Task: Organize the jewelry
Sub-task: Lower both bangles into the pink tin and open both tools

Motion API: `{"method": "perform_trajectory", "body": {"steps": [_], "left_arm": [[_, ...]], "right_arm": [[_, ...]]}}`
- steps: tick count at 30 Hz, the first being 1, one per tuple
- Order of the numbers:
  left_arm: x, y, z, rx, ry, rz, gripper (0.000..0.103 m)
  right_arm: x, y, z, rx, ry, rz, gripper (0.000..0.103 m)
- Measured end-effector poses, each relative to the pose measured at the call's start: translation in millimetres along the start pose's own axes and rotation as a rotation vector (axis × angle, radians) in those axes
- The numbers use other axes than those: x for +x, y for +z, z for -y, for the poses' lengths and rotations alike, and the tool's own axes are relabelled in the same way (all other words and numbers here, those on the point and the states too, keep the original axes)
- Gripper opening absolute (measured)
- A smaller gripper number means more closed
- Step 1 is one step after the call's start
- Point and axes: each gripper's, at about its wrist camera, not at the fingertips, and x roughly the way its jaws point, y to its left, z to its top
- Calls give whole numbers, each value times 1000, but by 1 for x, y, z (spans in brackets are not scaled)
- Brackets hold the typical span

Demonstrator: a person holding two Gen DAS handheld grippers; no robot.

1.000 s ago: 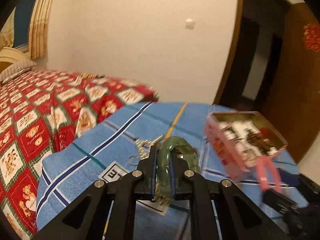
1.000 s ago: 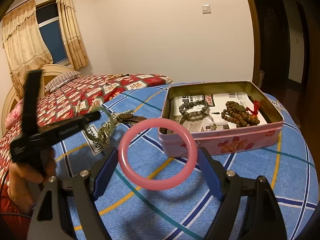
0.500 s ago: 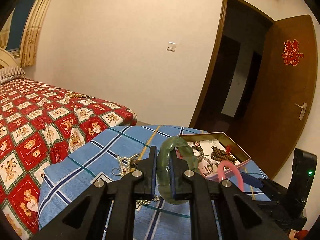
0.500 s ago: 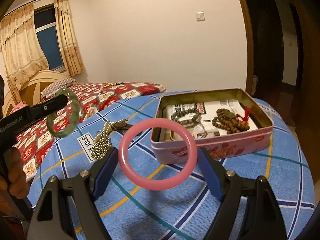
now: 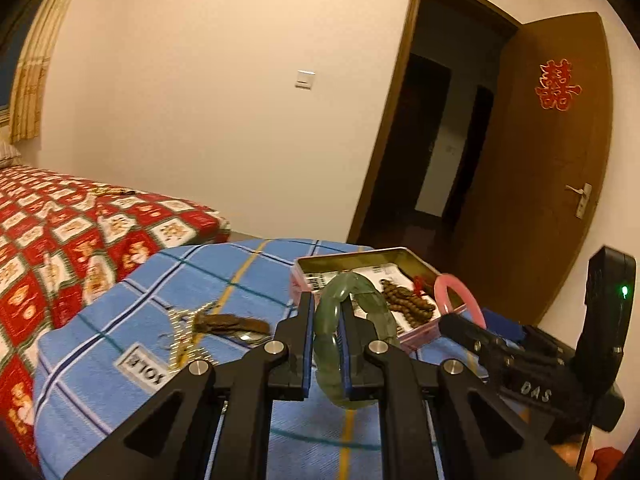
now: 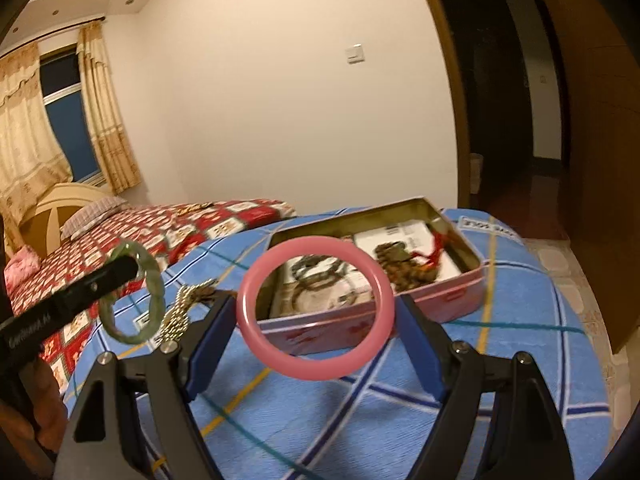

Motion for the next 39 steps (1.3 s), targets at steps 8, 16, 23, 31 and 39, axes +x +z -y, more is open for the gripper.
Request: {"method": "perform_trajectory", "body": {"steps": [8, 16, 23, 31, 39], "left_arm": [[49, 17, 23, -35, -82, -17, 10], [113, 14, 29, -52, -33, -135, 10], [145, 3, 32, -12, 43, -227, 10], [154, 0, 34, 3, 92, -264, 11], [145, 1, 44, 57, 100, -215, 62]], "right_arm": [[20, 41, 30, -34, -102, 30, 83], [75, 55, 56, 26, -137, -34, 83], [99, 54, 61, 19, -122, -85, 83], [111, 47, 62, -20, -113, -155, 83], [102, 48, 63, -14, -92, -119, 87]]}}
